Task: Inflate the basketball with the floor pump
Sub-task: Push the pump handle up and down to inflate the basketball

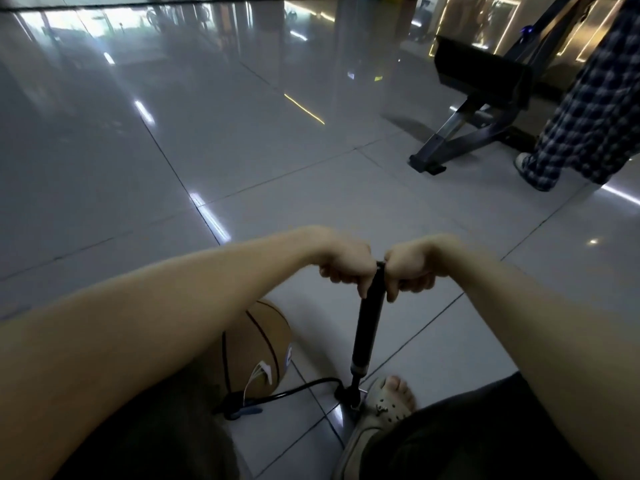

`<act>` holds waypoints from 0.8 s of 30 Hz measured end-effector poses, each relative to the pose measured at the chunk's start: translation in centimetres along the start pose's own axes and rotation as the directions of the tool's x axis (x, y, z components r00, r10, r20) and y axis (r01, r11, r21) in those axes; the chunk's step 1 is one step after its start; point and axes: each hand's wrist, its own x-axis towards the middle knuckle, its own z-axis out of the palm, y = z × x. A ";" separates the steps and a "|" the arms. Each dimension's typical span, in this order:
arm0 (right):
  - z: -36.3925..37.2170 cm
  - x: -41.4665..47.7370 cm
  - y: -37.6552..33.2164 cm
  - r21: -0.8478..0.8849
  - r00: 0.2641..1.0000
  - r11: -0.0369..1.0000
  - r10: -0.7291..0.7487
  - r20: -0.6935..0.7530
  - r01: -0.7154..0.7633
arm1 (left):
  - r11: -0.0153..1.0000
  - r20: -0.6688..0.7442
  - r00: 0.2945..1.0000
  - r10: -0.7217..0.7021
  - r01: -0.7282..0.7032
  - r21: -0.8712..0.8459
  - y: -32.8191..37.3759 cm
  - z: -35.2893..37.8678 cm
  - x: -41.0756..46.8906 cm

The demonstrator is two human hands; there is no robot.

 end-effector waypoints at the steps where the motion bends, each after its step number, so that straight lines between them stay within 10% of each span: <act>1: 1.1 1.5 0.7 0.003 1.000 1.000 0.005 0.009 -0.005 | 1.000 0.004 1.000 -0.004 0.004 0.011 -0.4 1.4 1.3; 15: 8.0 5.5 2.3 -0.139 0.996 0.987 0.080 0.029 -0.076 | 0.998 -0.053 0.998 -0.020 0.024 0.066 -1.6 8.9 3.4; 24: -5.1 -6.9 -1.9 0.005 0.998 0.998 -0.064 -0.022 0.064 | 0.999 -0.085 0.996 0.033 -0.033 -0.004 3.0 -5.1 -5.3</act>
